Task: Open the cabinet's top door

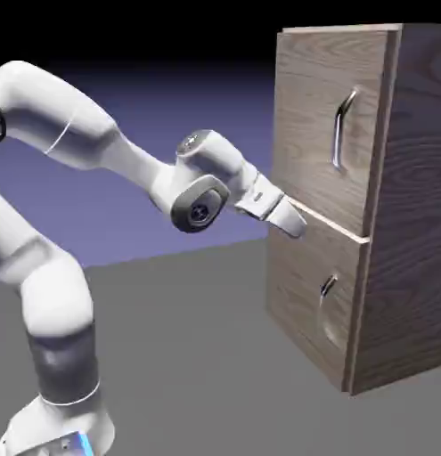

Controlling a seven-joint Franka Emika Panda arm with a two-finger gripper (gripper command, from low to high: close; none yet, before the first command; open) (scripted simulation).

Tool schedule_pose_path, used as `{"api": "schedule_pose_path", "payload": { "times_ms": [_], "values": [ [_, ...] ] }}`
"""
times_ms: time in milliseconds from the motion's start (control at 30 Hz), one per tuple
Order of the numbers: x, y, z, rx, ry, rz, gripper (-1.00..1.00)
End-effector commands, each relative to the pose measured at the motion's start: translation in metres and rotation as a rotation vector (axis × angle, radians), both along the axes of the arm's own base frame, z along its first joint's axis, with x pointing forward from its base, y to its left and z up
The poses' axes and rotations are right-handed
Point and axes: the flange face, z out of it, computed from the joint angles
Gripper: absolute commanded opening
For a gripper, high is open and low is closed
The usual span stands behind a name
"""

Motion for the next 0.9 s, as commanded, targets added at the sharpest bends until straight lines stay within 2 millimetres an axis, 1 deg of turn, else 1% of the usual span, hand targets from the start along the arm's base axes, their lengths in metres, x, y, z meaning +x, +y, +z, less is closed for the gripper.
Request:
{"api": "schedule_pose_path", "payload": {
  "times_ms": [0,233,467,667,867],
  "values": [
    [0.000,0.003,0.005,-0.038,-0.011,0.035,0.00],
    [0.001,0.019,0.034,-0.315,-0.091,0.266,0.00],
    [-0.003,0.030,0.059,-0.606,-0.171,0.470,0.00],
    [-0.008,0.034,0.076,-0.868,-0.234,0.621,0.00],
    [-0.013,0.033,0.088,-1.139,-0.287,0.751,0.00]
  ]
}}
